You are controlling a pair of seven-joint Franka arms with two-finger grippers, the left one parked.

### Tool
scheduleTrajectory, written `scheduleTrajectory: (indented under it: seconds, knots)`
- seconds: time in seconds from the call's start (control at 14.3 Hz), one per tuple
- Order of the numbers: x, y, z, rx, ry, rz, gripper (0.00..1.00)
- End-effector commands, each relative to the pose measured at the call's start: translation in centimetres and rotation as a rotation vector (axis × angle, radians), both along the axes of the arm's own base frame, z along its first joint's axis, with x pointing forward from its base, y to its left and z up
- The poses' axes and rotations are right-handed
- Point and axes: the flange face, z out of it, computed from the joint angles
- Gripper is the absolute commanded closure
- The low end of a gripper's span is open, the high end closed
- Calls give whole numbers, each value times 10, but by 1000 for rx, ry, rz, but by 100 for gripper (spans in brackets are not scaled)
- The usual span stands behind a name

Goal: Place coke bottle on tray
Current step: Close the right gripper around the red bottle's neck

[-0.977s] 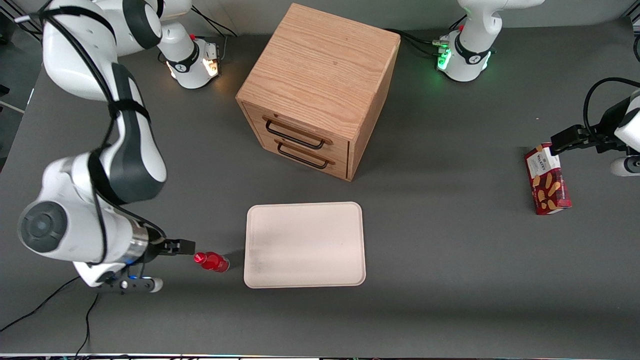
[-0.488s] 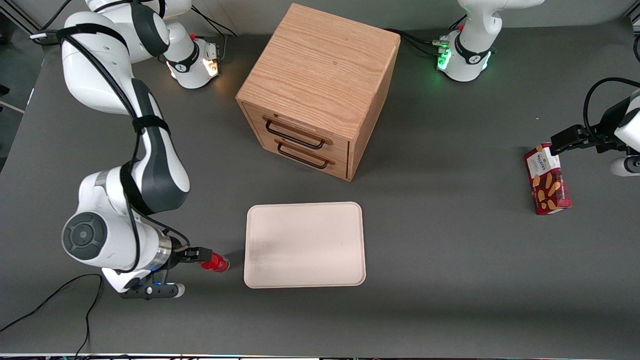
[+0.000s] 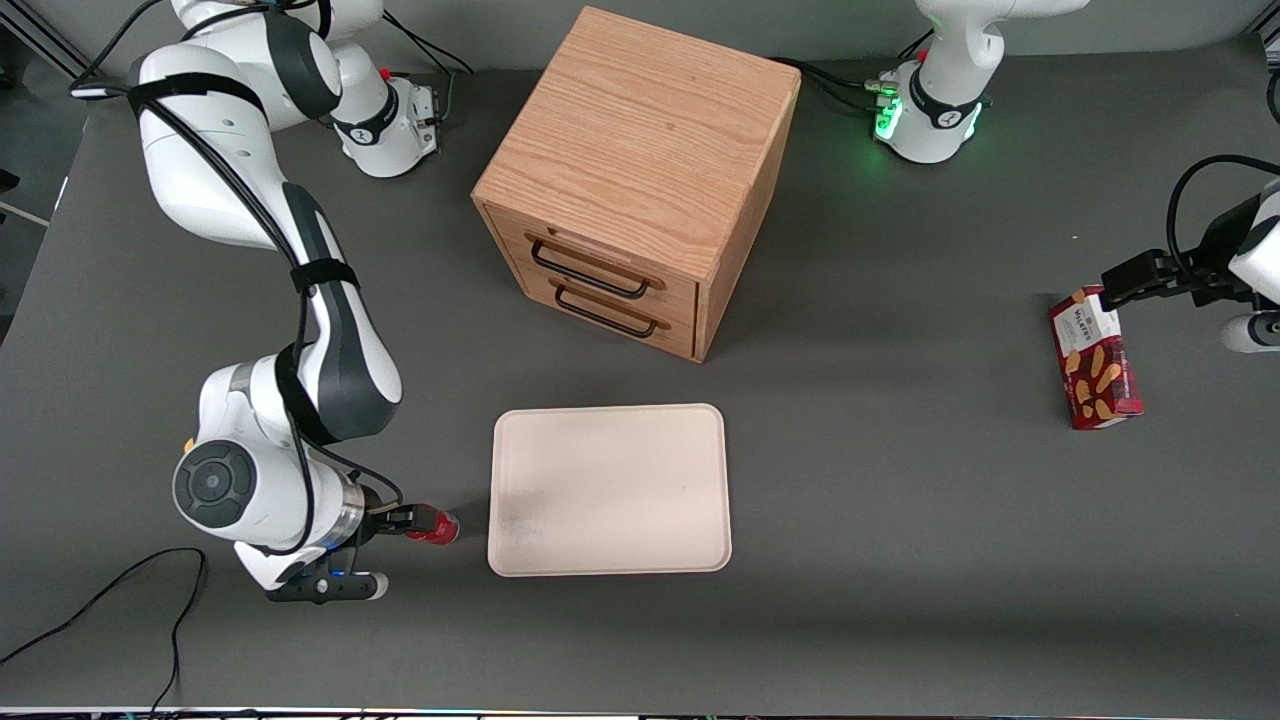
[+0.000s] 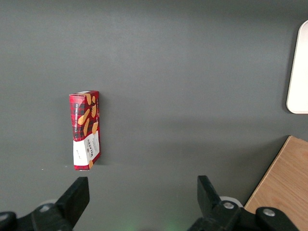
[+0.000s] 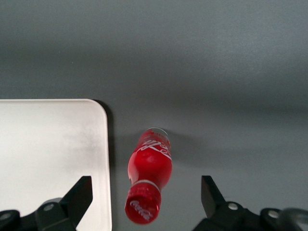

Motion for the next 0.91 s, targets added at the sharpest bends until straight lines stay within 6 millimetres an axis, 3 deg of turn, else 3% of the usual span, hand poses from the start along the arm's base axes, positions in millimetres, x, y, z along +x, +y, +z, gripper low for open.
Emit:
scheduleTrajectory:
  seconds: [0.0,0.49,0.84]
  knots:
    - [-8,3,-11,-9,-17,-14,0]
    - [-23,0,-9,-15,5,-12,6]
    - [-23,-2,-10,-6,-19,-5,25]
